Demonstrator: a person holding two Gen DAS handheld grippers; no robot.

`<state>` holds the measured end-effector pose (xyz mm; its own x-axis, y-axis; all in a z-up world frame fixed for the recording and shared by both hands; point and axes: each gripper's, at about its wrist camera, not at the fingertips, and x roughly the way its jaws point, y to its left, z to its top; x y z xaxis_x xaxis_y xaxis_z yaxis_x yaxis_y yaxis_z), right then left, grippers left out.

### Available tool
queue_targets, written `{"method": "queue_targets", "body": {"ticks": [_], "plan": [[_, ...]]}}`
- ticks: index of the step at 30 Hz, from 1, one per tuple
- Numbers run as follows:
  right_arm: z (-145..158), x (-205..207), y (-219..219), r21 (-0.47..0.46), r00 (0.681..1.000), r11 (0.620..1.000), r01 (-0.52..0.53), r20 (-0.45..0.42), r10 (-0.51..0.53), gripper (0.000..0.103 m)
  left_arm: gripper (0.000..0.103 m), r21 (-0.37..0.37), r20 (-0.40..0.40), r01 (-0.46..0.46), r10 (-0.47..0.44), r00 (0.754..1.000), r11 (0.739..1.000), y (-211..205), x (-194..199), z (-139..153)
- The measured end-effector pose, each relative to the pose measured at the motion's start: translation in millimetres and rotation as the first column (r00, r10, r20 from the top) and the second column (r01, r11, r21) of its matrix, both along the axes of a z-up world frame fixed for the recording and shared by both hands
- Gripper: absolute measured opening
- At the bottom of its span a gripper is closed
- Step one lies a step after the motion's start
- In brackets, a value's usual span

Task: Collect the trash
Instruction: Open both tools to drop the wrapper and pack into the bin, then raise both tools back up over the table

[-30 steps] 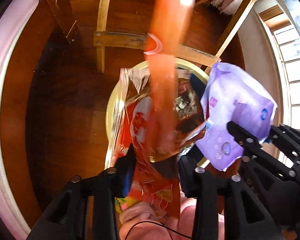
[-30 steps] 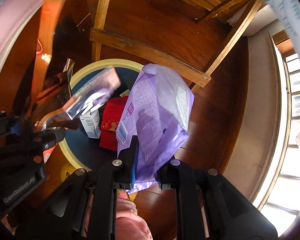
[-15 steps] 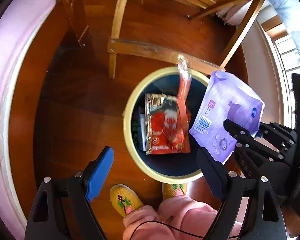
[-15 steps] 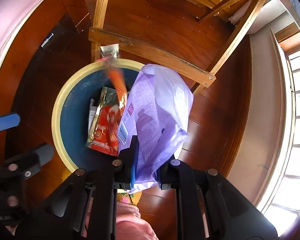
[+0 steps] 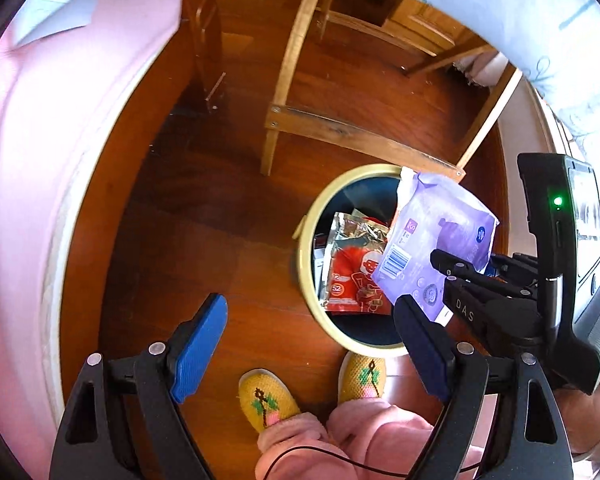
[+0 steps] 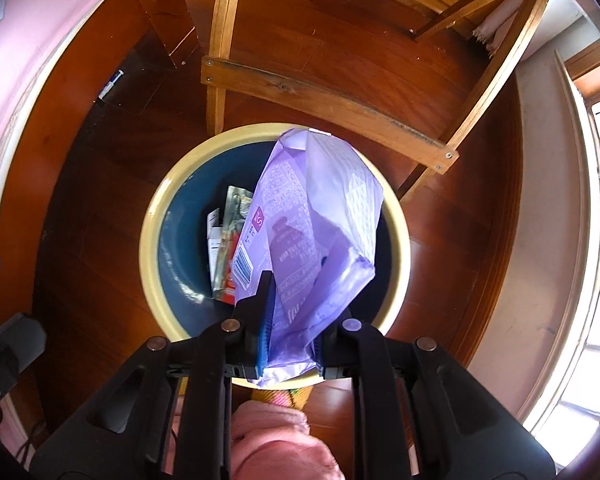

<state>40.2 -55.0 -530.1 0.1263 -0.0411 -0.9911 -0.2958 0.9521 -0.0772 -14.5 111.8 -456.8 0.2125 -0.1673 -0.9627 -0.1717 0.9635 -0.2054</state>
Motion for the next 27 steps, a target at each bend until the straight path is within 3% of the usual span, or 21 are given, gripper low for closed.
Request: {"method": "queue_targets", "body": {"ticks": [2, 6, 7, 16, 27], "plan": [[3, 0, 2, 0.006, 1.000, 1.000, 0.006, -0.007, -0.006, 0.017, 0.087, 0.004, 0.000, -0.010, 0.010, 1.000, 1.000, 2, -1, 8], [18, -3, 3, 0.029, 1.000, 0.999, 0.025, 0.003, -0.025, 0.046, 0.088, 0.015, 0.008, -0.022, 0.022, 1.000, 1.000, 6, -2, 30], [25, -3, 3, 0.033, 1.000, 0.999, 0.026, 0.009, -0.026, 0.048, 0.088, 0.018, 0.013, -0.025, 0.025, 1.000, 1.000, 7, -2, 37], [107, -17, -1, 0.076, 0.998, 0.996, 0.052, 0.025, -0.054, 0.049, 0.088, 0.033, 0.060, -0.009, 0.007, 0.998, 0.999, 8, 1, 127], [276, -43, -16, 0.147, 0.996, 0.987, 0.059, 0.063, -0.069, 0.049, 0.087, 0.083, 0.156, -0.001, -0.012, 0.988, 0.997, 18, 1, 296]]}}
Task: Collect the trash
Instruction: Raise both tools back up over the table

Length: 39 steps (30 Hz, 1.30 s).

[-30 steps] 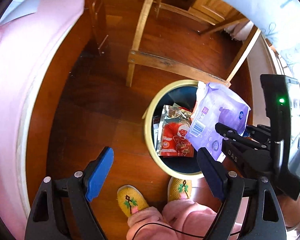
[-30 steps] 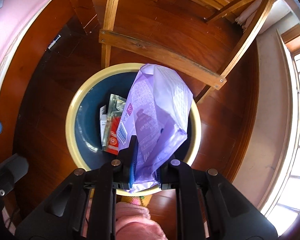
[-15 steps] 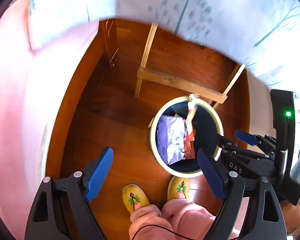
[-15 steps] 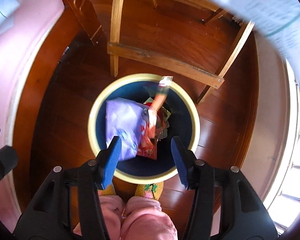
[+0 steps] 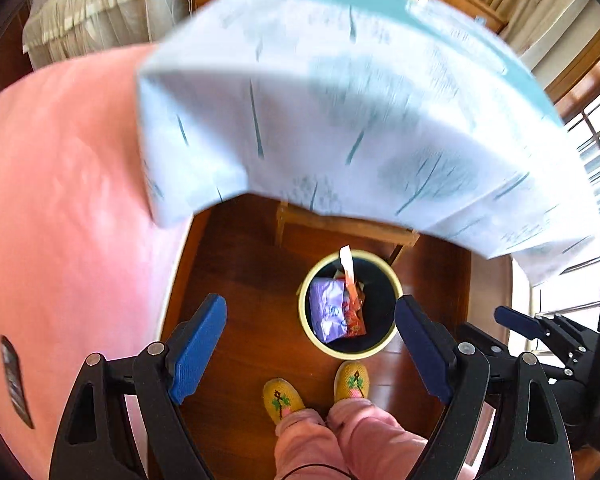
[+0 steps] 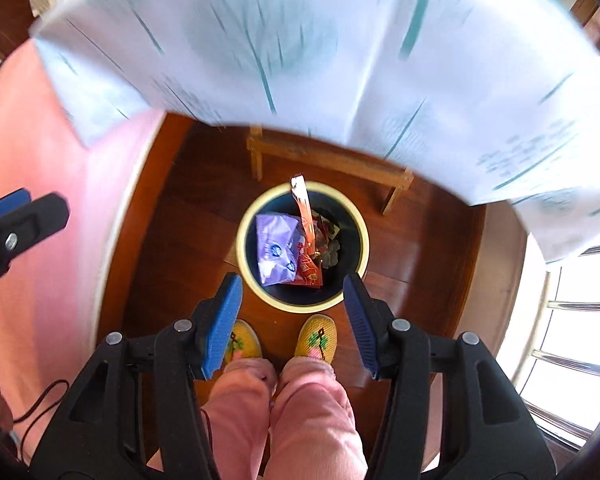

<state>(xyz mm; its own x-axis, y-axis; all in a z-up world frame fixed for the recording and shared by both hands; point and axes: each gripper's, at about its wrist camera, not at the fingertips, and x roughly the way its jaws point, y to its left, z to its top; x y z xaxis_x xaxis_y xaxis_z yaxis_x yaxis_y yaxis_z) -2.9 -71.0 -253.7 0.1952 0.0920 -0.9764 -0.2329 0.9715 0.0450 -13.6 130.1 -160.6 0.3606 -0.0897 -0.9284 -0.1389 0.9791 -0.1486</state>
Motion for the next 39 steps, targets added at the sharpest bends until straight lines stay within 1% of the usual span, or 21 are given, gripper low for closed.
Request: {"method": "queue_targets", "body": {"ticks": [4, 9, 13, 17, 20, 24, 28, 31, 34, 39], "plan": [[67, -5, -2, 0.024, 0.997, 1.000, 0.017, 0.070, -0.019, 0.049, 0.087, 0.033, 0.064, 0.008, -0.010, 0.998, 0.999, 4, -1, 62], [136, -1, -15, 0.069, 0.981, 0.995, 0.078, 0.172, -0.089, 0.050, 0.087, 0.082, 0.130, 0.024, -0.034, 0.991, 0.996, 6, 8, 126], [178, 8, -22, 0.098, 0.959, 0.987, 0.131, 0.240, -0.151, 0.050, 0.087, 0.081, 0.168, 0.045, -0.058, 0.984, 0.996, 7, 18, 163], [210, 19, -31, 0.129, 0.932, 0.975, 0.179, 0.296, -0.210, 0.050, 0.087, 0.123, 0.207, 0.087, -0.111, 0.972, 0.989, -6, 30, 189], [228, 26, -38, 0.150, 0.911, 0.968, 0.200, 0.336, -0.240, 0.050, 0.087, 0.137, 0.233, 0.106, -0.136, 0.963, 0.985, -14, 41, 207], [249, 36, -50, 0.164, 0.887, 0.962, 0.220, 0.376, -0.267, 0.050, 0.087, 0.149, 0.249, 0.125, -0.159, 0.955, 0.981, -21, 57, 223], [262, 51, -66, 0.198, 0.863, 0.947, 0.254, 0.396, -0.315, 0.050, 0.087, 0.165, 0.257, 0.134, -0.174, 0.951, 0.977, -28, 78, 231], [265, 71, -76, 0.220, 0.852, 0.940, 0.259, 0.406, -0.330, 0.050, 0.087, 0.177, 0.258, 0.122, -0.165, 0.952, 0.977, -31, 100, 233], [263, 99, -86, 0.240, 0.852, 0.938, 0.250, 0.405, -0.331, 0.050, 0.087, 0.181, 0.250, 0.099, -0.143, 0.958, 0.978, -37, 128, 230], [248, 168, -107, 0.278, 0.874, 0.939, 0.203, 0.380, -0.302, 0.050, 0.087, 0.195, 0.217, 0.051, -0.093, 0.972, 0.979, -57, 196, 220]]}}
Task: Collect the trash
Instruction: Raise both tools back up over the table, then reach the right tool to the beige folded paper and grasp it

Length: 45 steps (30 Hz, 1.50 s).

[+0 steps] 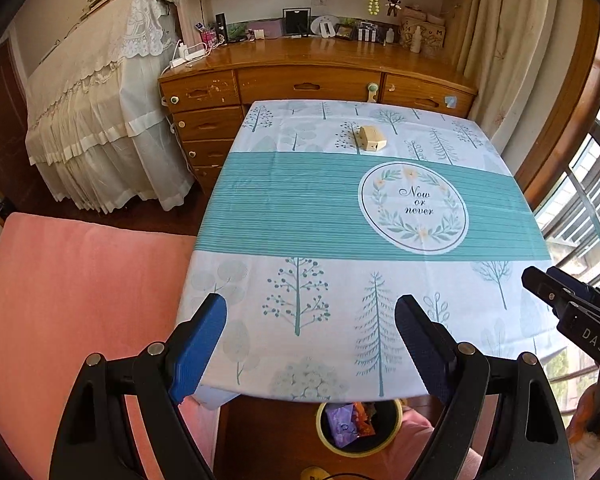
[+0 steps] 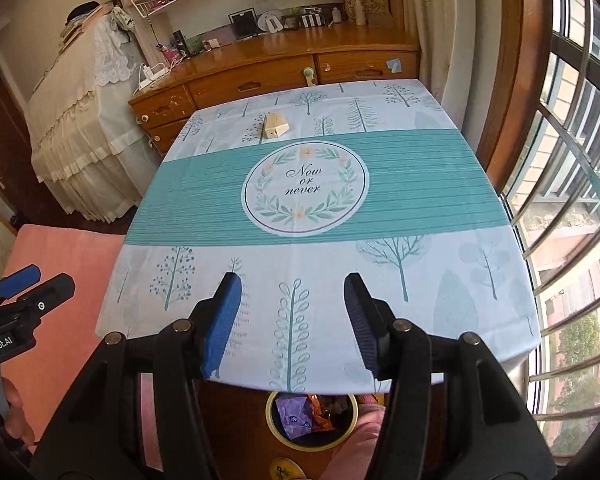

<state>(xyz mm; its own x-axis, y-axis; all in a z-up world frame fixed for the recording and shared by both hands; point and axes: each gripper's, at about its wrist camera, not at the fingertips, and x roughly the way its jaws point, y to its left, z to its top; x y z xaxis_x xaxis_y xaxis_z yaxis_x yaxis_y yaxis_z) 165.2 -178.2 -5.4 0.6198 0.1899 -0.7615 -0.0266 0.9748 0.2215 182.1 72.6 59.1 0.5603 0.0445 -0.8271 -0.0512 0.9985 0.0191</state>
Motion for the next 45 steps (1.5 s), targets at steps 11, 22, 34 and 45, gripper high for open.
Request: {"method": "queue_targets", "body": {"ticks": [11, 22, 34, 45], "plan": [[-25, 207, -45, 0.039, 0.984, 0.986, -0.164, -0.071, 0.166, 0.051, 0.087, -0.023, -0.074, -0.168, 0.166, 0.983, 0.985, -45, 174, -37], [-67, 374, 6, 0.042, 0.944, 0.951, -0.308, -0.116, 0.311, 0.059, 0.088, 0.027, -0.107, -0.320, 0.321, 0.941, 0.947, -15, 276, -73], [-118, 448, 79, -0.051, 0.914, 0.920, -0.389, -0.147, 0.378, 0.072, 0.088, 0.034, -0.154, -0.412, 0.412, 0.898, 0.911, 22, 324, -117], [-142, 469, 106, -0.150, 0.913, 0.906, -0.397, -0.172, 0.371, 0.072, 0.088, 0.019, -0.179, -0.420, 0.417, 0.891, 0.907, 28, 336, -130]]}}
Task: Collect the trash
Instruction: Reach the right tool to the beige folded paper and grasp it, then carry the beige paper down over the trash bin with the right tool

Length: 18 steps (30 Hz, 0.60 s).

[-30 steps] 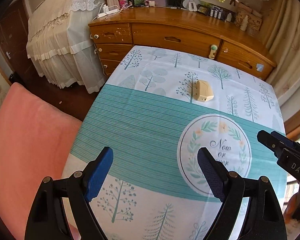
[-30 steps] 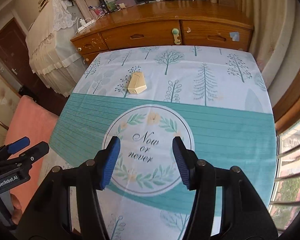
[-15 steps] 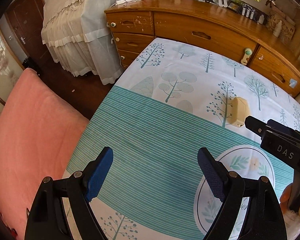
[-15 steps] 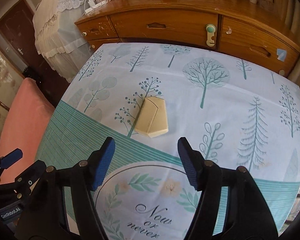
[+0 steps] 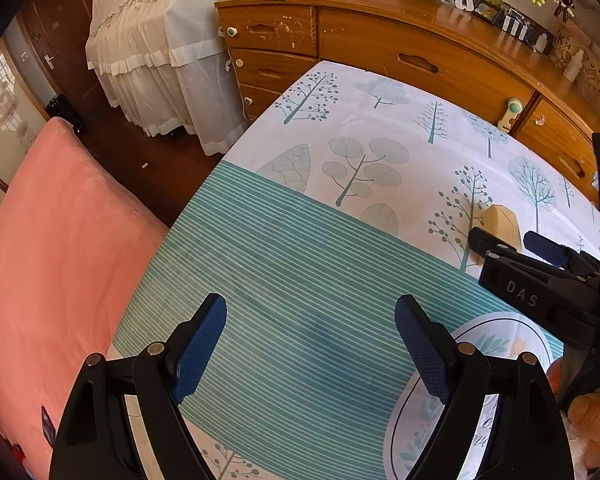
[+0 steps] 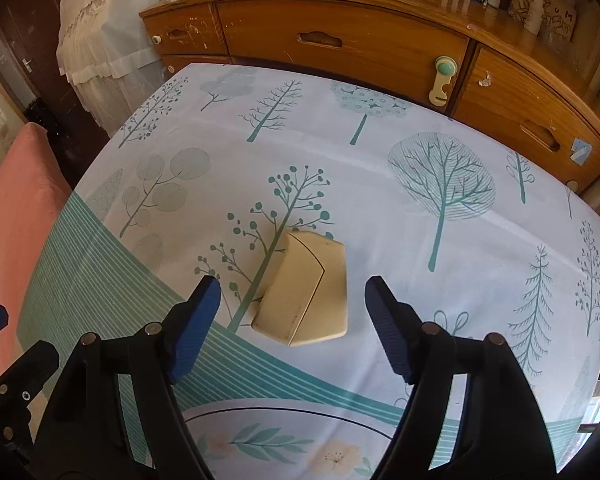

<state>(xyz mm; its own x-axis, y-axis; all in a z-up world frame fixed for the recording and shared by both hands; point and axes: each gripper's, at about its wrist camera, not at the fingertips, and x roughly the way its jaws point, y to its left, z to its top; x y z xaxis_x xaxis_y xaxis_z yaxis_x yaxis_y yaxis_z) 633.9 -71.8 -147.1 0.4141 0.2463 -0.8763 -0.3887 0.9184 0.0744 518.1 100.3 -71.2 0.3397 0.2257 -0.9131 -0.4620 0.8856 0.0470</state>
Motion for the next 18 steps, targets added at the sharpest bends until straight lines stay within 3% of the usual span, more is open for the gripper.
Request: {"method": "queue_targets", "body": {"ticks": [5, 7, 13, 18], "plan": [[-7, 0, 5, -0.031, 1.000, 1.000, -0.002, -0.010, 0.002, 0.069, 0.088, -0.002, -0.001, 0.001, -0.001, 1.000, 1.000, 1, 1, 0], [-11, 0, 5, -0.032, 1.000, 0.999, -0.005, -0.019, 0.004, 0.060, 0.088, -0.003, -0.004, 0.001, -0.001, 1.000, 1.000, 2, 1, -1], [-15, -3, 8, -0.070, 1.000, 0.998, -0.005, 0.012, 0.005, 0.047, 0.088, -0.007, -0.012, -0.001, 0.001, 1.000, 1.000, 2, 0, -3], [-14, -3, 7, -0.058, 1.000, 0.998, -0.008, 0.026, 0.010, 0.045, 0.088, -0.011, -0.012, -0.003, 0.003, 1.000, 1.000, 4, -5, -3]]}}
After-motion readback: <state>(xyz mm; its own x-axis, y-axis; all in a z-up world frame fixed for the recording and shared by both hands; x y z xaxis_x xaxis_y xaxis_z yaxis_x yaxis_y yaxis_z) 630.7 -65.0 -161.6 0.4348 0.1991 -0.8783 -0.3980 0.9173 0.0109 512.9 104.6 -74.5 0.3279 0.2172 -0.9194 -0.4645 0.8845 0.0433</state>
